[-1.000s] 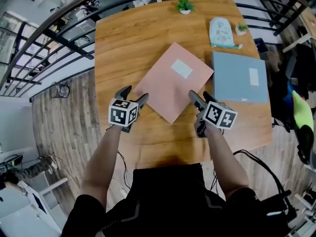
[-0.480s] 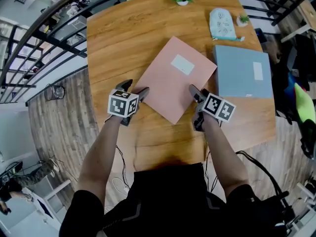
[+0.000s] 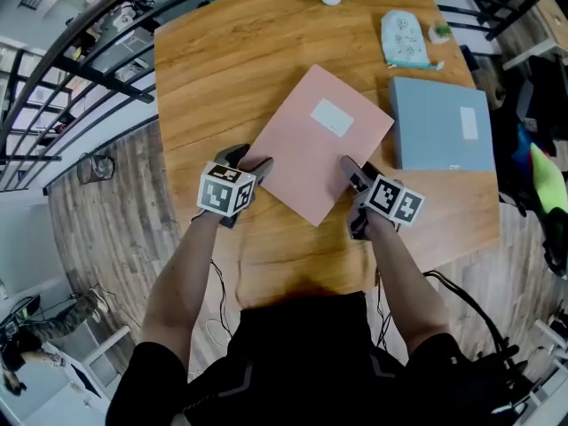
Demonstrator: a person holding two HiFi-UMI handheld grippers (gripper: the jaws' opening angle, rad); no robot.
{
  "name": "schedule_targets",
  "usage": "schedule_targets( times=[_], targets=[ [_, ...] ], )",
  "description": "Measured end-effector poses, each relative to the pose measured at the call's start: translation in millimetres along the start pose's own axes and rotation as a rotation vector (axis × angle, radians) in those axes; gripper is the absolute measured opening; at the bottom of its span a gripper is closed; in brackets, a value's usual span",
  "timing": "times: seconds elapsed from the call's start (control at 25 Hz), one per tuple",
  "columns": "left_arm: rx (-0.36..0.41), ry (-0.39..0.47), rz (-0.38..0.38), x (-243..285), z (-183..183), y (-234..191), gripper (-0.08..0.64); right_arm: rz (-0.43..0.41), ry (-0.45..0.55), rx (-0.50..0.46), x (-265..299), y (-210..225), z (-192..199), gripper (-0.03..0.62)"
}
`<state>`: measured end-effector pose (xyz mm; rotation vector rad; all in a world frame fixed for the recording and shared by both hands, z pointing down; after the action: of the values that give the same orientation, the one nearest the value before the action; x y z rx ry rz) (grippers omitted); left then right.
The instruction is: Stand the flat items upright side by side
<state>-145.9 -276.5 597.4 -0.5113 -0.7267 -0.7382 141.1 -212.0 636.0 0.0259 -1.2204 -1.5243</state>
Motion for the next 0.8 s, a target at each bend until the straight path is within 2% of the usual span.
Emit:
schedule_targets(
  times=[0.28, 0.44, 0.52, 0.6, 0.72, 0.8],
  targets=[
    [-0.004, -0.013, 0.019, -17.5, 12.9, -6.1, 0.284, -0.048, -0.107, -0.003, -7.6, -1.4, 10.9, 0.305],
    [0.011, 0.015, -0.016, -24.4, 12.8, -6.2, 0.284, -0.006, -0.047, 0.029, 0.5, 12.3, -16.2, 0.348],
    [-0.031, 0.046, -0.058, -33.5, 14.1, -7.7, 0.284, 0.011, -0.001, 0.037, 4.7, 15.3, -32.6, 0.350],
    [-0.110, 0.058, -0.083, -43.2, 21.5, -9.5, 0.285, 0.029, 0.026, 0.051, 9.3, 19.9, -43.7, 0.350],
    [-0.219, 0.023, -0.081, -46.1, 38.1, -12.9, 0.298, 0.016, 0.017, 0.092, 17.8, 25.2, -45.6, 0.350],
    [-0.259, -0.002, -0.062, -42.9, 42.1, -13.5, 0.302, 0.001, 0.021, 0.117, 19.7, 26.4, -43.9, 0.351]
  ],
)
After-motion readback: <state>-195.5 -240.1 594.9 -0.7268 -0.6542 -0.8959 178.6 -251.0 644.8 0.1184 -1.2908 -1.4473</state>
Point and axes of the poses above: the fingertips, and each gripper's own axes: x forward along the fingers, y to its right, z out of its underside, the point moved 7 cm from there along -x, backward along the fingers, and after that the axes turned 3 degrees about y, right-handed, at the moved point
